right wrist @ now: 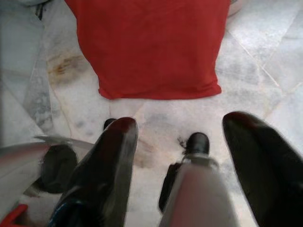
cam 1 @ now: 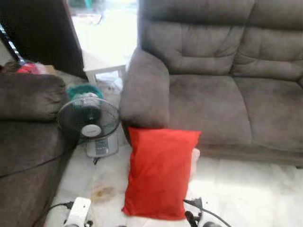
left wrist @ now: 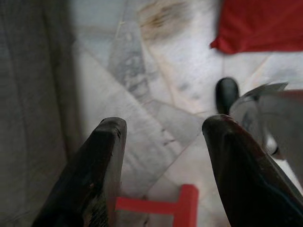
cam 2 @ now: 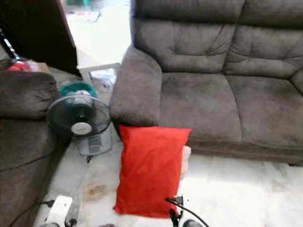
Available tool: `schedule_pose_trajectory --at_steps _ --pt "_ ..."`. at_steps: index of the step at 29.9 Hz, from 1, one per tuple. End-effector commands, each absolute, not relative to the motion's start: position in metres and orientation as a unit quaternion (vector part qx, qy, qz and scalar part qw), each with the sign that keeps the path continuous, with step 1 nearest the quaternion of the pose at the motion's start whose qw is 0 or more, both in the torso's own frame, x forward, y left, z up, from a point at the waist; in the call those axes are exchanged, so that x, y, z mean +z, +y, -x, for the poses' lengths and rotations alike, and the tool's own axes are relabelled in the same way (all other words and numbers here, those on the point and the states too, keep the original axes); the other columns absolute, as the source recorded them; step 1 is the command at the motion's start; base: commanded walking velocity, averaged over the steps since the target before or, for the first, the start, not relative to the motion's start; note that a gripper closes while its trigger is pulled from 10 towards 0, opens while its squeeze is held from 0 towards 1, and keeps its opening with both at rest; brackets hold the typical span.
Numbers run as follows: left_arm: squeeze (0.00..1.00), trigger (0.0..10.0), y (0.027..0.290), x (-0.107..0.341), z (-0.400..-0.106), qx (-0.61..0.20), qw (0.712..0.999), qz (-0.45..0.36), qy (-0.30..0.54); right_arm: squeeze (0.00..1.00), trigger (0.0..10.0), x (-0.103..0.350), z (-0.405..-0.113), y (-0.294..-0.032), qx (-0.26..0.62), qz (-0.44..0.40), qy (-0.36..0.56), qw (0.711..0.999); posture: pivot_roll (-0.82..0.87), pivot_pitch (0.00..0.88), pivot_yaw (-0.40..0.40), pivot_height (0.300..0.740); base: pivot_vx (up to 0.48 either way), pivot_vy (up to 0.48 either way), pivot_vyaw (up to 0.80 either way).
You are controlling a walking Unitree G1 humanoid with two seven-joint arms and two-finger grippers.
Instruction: Move the pillow to the sofa from floor
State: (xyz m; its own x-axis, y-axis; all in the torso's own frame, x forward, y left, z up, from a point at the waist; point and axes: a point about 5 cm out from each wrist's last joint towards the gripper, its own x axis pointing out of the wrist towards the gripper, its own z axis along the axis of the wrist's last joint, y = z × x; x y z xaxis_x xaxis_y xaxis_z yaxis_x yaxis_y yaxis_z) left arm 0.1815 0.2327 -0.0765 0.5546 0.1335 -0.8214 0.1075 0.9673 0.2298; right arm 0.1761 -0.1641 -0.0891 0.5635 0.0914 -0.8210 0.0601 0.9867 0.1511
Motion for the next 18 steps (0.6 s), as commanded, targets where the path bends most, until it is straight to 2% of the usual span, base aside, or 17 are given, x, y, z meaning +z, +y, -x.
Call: schedule_pose_trajectory --at_steps 1,3,11,18 --pt "0.0 10.0 0.226 -0.08 -0.176 -0.002 0.869 -0.126 0.478 0.0 10.0 -0.093 -0.166 -0.17 -0.002 -0.079 0.482 0.873 0.12 0.094 -0.002 0.74 0.0 0.0 0.0" --pt "0.0 10.0 0.227 -0.08 -0.177 0.002 0.873 -0.13 0.471 0.0 10.0 -0.093 -0.166 -0.17 -0.002 -0.079 0.482 0.873 0.12 0.095 -0.002 0.74 0.0 0.0 0.0" --pt "0.0 10.0 0.229 -0.068 -0.187 0.065 0.919 -0.131 0.367 0.0 10.0 -0.094 -0.165 -0.17 -0.005 -0.079 0.481 0.873 0.13 0.096 0.0 0.74 0.0 0.0 0.0" --pt "0.0 10.0 0.228 -0.065 -0.189 0.061 0.931 -0.117 0.341 0.0 10.0 -0.093 -0.166 -0.17 -0.006 -0.081 0.48 0.873 0.13 0.093 0.005 0.74 0.0 0.0 0.0"
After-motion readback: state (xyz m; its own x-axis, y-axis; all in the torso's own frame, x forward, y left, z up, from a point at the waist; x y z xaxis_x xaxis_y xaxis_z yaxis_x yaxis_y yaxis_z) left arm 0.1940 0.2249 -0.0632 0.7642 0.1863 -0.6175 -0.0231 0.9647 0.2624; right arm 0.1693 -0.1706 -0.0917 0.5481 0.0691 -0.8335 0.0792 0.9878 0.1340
